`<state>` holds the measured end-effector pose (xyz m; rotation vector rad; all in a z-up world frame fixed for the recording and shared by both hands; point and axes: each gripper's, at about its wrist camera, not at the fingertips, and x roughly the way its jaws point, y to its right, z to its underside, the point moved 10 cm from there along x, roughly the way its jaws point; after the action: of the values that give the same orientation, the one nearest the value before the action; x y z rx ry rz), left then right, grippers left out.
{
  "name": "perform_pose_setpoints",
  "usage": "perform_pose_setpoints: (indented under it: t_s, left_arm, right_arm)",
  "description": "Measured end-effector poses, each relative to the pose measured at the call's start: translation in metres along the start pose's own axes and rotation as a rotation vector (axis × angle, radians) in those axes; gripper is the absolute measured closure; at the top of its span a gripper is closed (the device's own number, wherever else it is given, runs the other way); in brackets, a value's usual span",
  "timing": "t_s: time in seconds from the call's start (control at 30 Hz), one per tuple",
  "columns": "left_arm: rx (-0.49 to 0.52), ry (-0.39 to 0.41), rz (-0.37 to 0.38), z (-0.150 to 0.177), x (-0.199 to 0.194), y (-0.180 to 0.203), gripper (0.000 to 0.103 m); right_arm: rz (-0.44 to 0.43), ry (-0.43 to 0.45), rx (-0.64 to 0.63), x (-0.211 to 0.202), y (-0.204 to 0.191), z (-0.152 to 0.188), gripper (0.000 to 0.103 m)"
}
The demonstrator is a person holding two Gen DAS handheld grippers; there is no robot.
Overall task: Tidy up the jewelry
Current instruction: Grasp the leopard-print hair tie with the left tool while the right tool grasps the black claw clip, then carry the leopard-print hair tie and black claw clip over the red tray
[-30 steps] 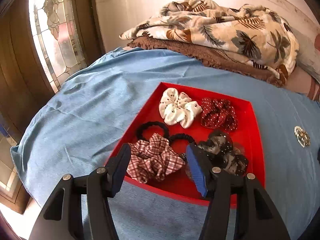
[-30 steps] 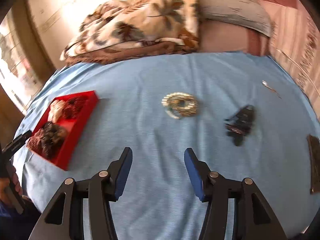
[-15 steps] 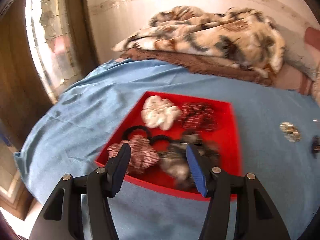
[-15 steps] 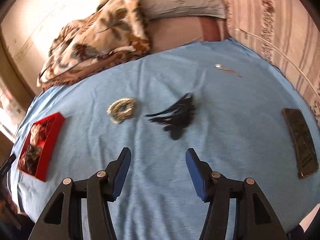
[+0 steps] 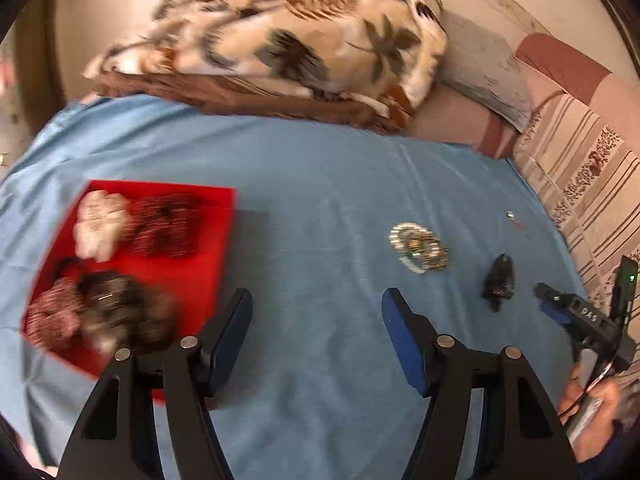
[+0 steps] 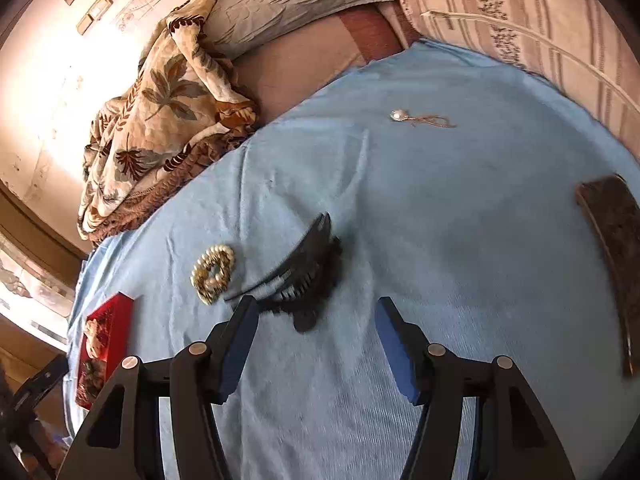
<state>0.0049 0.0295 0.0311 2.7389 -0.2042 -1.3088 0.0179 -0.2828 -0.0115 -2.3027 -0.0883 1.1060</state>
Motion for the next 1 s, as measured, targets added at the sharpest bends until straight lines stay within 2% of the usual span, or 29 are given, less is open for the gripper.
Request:
perform_pose_setpoints:
  t_s: [0.07, 0.2, 0.4, 0.63, 0.67, 0.73, 0.8, 0.9, 0.93, 1.0]
  left_arm:
    - [0.025, -0.024, 0.016, -0.008, 0.019, 0.021, 0.037]
    - [0.047, -0.082, 0.051, -0.019, 0.057, 0.056, 0.054]
    - [0.073, -0.17, 0.066, -0.024, 0.117, 0.094, 0.055]
    - [0.114, -0.261, 0.031, -0.018, 0.172, 0.117, 0.055]
    - [0.11, -0.267, 0.033, -0.018, 0.177, 0.119, 0.058]
    - [0.106, -0.28, 0.033, -0.016, 0.183, 0.121, 0.069]
    - [0.121, -0.278, 0.023, -0.015, 0.186, 0.123, 0.088]
    - [0.138, -0.268, 0.031, -0.015, 0.182, 0.127, 0.091]
    - [0.135, -0.264, 0.041, -0.016, 0.179, 0.129, 0.091]
    - [0.129, -0.245, 0.061, -0.017, 0.167, 0.131, 0.091]
  right_arm:
    - [-0.019, -0.012, -0.007, 0.008, -0.003, -0.007, 0.038]
    - [-0.031, -0.039, -0.032, 0.026, -0.008, -0.019, 0.038]
    - [-0.066, -0.077, -0.039, 0.046, -0.011, -0.032, 0.038]
    - [-0.059, -0.108, -0.036, 0.064, -0.008, -0.035, 0.038]
    - [-0.059, -0.112, -0.038, 0.065, -0.008, -0.035, 0.038]
    - [-0.056, -0.116, -0.047, 0.068, -0.009, -0.034, 0.038]
    - [-0.053, -0.118, -0.058, 0.07, -0.011, -0.034, 0.044]
    - [-0.045, -0.135, -0.076, 0.074, -0.012, -0.031, 0.068]
    - [-0.043, -0.142, -0.079, 0.075, -0.011, -0.029, 0.081]
    - [-0.053, -0.144, -0.072, 0.074, -0.011, -0.028, 0.085]
